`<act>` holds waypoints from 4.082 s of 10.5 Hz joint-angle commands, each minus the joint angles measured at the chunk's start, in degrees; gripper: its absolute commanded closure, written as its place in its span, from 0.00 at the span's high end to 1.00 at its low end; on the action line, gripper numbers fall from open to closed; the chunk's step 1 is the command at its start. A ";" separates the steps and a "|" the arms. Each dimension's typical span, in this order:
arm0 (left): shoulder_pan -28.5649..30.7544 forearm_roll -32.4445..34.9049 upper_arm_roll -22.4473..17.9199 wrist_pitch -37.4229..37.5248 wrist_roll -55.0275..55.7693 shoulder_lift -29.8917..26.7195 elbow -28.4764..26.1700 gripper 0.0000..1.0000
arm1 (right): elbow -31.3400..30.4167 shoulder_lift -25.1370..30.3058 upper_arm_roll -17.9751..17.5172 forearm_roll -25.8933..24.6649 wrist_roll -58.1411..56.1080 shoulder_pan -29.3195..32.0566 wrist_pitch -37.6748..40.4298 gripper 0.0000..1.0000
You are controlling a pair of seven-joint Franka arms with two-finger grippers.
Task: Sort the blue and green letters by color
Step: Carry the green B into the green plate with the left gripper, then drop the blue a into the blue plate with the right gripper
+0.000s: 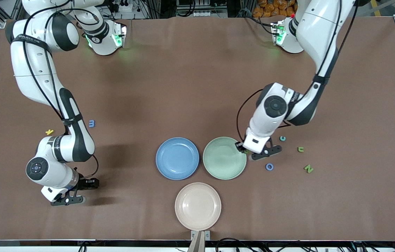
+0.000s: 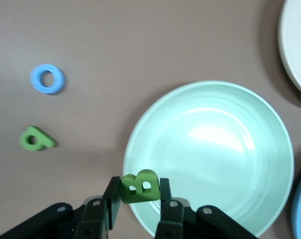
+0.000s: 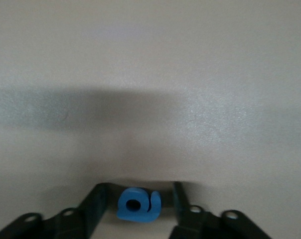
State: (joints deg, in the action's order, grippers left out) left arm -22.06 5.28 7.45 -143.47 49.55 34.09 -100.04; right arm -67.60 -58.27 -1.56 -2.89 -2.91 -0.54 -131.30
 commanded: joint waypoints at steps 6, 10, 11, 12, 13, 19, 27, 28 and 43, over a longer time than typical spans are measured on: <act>-0.11 1.39 -0.95 0.47 -5.13 4.15 7.58 1.00 | 2.46 2.19 -0.90 1.30 3.95 -0.77 5.86 0.00; 6.67 1.13 -0.59 4.69 -28.05 2.38 6.79 1.00 | 5.20 6.58 -1.60 0.95 6.34 -3.41 14.57 0.00; 7.81 1.13 -0.68 5.13 -34.81 2.47 6.09 1.00 | 5.37 6.94 -1.77 1.04 6.25 -3.76 14.58 0.00; 8.43 1.13 -0.59 7.65 -40.62 2.65 5.82 1.00 | 6.42 7.20 -1.86 0.78 6.42 -6.03 14.58 0.00; 8.61 1.04 -0.77 10.46 -43.37 2.82 5.73 1.00 | 7.47 7.03 -1.69 0.86 6.77 -7.62 14.67 0.00; 8.09 0.78 -0.51 14.27 -47.01 3.96 5.38 0.83 | 8.45 10.88 -1.43 0.08 11.52 -17.54 24.47 0.00; 7.65 0.43 -0.59 13.57 -41.65 7.22 5.82 0.68 | 7.57 8.97 -1.78 1.48 22.86 -18.35 12.29 0.00; 7.82 0.43 -0.59 13.48 -41.64 7.39 5.82 0.68 | 7.57 6.53 -1.69 0.96 23.21 -20.44 11.86 0.00; 6.78 0.51 -0.24 13.48 -35.68 4.50 8.88 0.00 | -2.45 7.99 4.01 -1.85 40.98 -25.56 12.44 1.00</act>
State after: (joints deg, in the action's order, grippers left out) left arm -13.84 5.47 7.01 -130.52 10.25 40.69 -91.66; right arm -68.24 -53.80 0.13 -2.59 38.09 -26.52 -123.97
